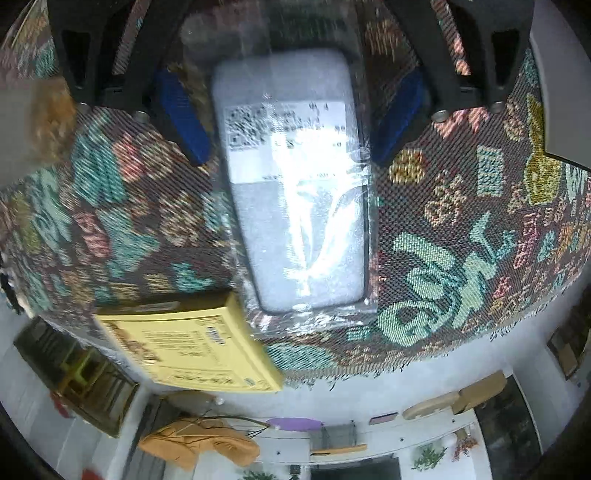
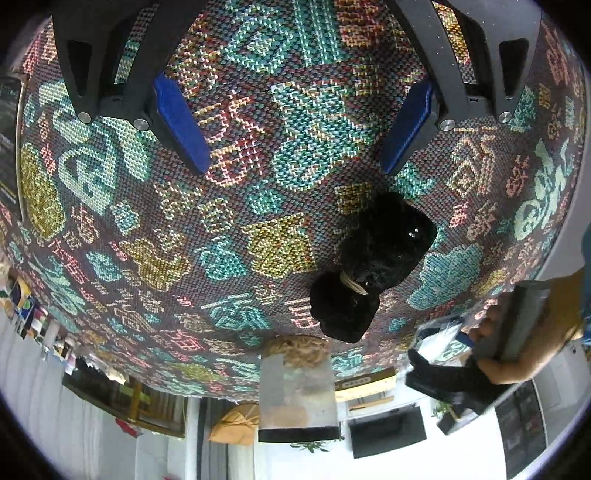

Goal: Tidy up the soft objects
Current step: 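Hold the phone case in the left tool above the table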

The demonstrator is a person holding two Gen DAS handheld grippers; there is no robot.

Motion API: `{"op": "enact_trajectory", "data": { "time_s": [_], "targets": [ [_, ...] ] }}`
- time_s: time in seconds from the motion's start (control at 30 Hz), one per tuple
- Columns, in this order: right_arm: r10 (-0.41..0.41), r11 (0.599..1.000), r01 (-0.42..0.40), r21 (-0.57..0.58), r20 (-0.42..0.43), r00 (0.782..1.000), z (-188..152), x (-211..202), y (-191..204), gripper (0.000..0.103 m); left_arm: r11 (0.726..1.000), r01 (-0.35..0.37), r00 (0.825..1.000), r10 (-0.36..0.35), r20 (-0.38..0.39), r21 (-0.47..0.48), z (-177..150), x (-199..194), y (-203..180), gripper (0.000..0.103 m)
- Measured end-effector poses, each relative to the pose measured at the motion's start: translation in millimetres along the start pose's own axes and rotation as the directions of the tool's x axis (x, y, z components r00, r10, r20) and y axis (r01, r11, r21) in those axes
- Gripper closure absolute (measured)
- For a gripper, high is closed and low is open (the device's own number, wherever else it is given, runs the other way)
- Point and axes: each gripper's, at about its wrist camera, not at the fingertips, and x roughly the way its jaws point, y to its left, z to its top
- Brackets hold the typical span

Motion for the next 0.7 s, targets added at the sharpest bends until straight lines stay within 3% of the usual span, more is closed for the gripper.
{"op": "enact_trajectory", "data": {
  "time_s": [0.13, 0.17, 0.2, 0.27, 0.37, 0.6, 0.67, 0.7],
  "targets": [
    [-0.001, 1.0, 0.001, -0.002, -0.002, 1.0, 0, 0, 0, 0.008, 0.999, -0.023, 0.999, 0.021, 0.042, 0.045, -9, 0, 0, 0.001],
    [-0.001, 1.0, 0.001, -0.002, -0.002, 1.0, 0, 0, 0, 0.008, 0.999, -0.018, 0.997, 0.015, 0.07, 0.048, -15, -5, 3, 0.009],
    [-0.002, 1.0, 0.002, -0.003, -0.002, 1.0, 0, 0, 1, 0.008, 0.998, -0.017, 0.995, 0.011, 0.099, 0.059, -20, -10, 6, 0.024],
    [-0.003, 1.0, 0.003, -0.004, -0.003, 1.0, 0, 0, 1, 0.008, 0.998, 0.012, 0.994, -0.018, 0.11, 0.057, -39, -23, 13, 0.025],
    [-0.004, 1.0, 0.004, -0.003, -0.004, 1.0, 1, 0, 1, 0.008, 0.996, -0.001, 0.993, -0.009, 0.115, 0.087, -88, -44, 17, 0.025],
    [-0.003, 1.0, 0.003, -0.003, -0.005, 1.0, 1, 0, 1, 0.008, 0.991, 0.008, 0.987, -0.029, 0.158, 0.134, -271, -123, 32, 0.023],
    [-0.006, 1.0, 0.006, -0.005, -0.006, 1.0, 0, 0, 1, 0.008, 0.992, -0.009, 0.984, -0.014, 0.178, 0.128, -300, -134, 34, 0.015],
    [-0.008, 1.0, 0.008, -0.005, -0.007, 1.0, 1, 1, 0, 0.008, 0.993, -0.019, 0.983, -0.003, 0.186, 0.117, -309, -136, 36, 0.003]
  ]
}}
